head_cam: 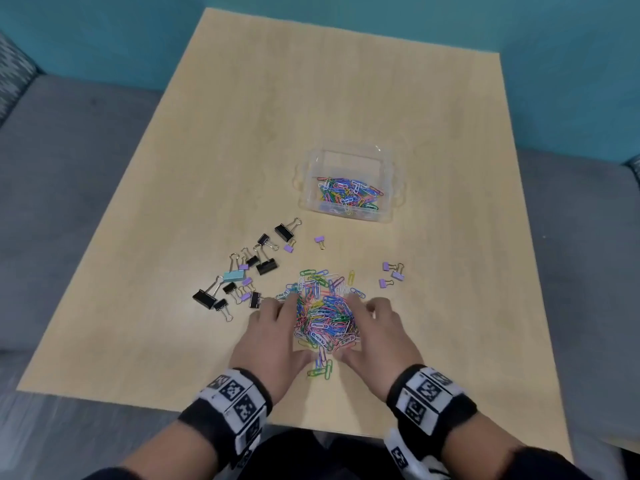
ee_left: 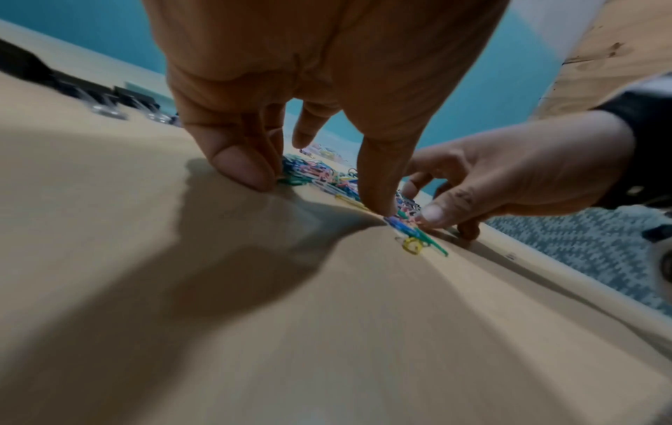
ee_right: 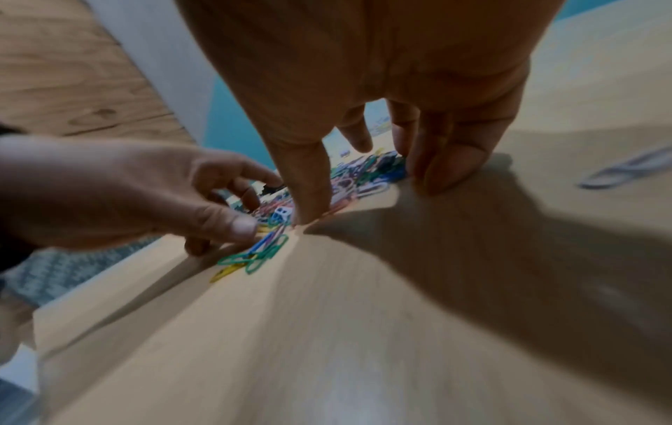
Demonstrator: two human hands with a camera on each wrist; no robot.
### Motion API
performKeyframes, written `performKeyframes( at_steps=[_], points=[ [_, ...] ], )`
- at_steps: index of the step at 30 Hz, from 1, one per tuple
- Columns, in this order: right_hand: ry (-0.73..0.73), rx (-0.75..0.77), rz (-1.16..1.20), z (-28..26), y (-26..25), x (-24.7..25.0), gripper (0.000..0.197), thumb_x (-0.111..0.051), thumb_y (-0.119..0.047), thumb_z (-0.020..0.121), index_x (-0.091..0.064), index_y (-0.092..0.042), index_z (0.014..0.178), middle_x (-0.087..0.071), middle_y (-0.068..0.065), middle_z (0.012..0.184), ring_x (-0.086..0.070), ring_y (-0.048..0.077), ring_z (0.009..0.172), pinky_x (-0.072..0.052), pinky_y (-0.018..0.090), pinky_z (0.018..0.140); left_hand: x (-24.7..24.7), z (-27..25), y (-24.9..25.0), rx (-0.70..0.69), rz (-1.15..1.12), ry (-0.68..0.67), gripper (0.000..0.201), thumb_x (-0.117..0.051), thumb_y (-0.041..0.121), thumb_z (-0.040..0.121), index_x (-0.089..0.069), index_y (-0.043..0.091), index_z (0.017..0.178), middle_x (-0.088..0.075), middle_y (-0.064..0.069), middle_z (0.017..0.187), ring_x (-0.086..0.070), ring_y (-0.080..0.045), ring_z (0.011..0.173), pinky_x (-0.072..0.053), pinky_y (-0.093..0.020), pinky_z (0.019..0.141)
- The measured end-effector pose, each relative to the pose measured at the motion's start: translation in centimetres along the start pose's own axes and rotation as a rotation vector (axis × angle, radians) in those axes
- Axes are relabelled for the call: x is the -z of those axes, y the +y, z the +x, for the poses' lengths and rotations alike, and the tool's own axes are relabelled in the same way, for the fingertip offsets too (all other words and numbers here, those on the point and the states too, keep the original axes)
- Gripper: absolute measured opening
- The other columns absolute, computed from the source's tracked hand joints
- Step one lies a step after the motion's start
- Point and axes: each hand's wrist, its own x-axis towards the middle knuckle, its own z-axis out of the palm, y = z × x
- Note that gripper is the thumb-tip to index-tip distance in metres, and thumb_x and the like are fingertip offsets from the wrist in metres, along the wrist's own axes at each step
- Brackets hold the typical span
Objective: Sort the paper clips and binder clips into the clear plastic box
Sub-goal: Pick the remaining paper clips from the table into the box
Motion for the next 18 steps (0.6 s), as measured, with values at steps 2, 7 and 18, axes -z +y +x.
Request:
performKeyframes(
  at_steps=[2,7,18],
  points=[
    [0.012,0.025,-0.06,1.1,-1.1,-0.2,0.07,-0.066,-0.041,0.081,-0.028,-0.03,0.139,-0.032,0.001,0.121,-0.039,0.024,0.108,-0.048,0.037,0.078,-0.1,1.0,1.0,0.011,0.026,-0.014,0.093,-0.07,0.051,0.073,-0.019,0.025,0.146,-0.034,0.0,0.119,-0.041,-0.02,0.107,-0.044,-0.031,0.088],
    [0.025,0.077,-0.094,1.8,-1.5,0.0,0.034,-0.056,-0.015,0.087,-0.049,-0.018,0.121,-0.042,0.007,0.113,-0.046,0.03,0.096,-0.044,0.037,0.073,-0.5,2.0,1.9,-0.065,0.085,-0.04,0.047,-0.064,0.033,0.084,-0.046,0.023,0.126,-0.042,-0.003,0.113,-0.047,-0.025,0.104,-0.045,-0.035,0.085],
    [0.012,0.094,-0.007,1.6,-0.6,0.8,0.006,-0.052,-0.015,0.092,-0.05,-0.016,0.097,-0.039,-0.002,0.091,-0.042,0.024,0.071,-0.035,0.033,0.06,-0.1,2.1,1.5,-0.175,0.09,0.007,0.007,-0.067,0.016,0.081,-0.059,0.015,0.079,-0.05,-0.002,0.078,-0.056,-0.028,0.063,-0.045,-0.032,0.051]
  ],
)
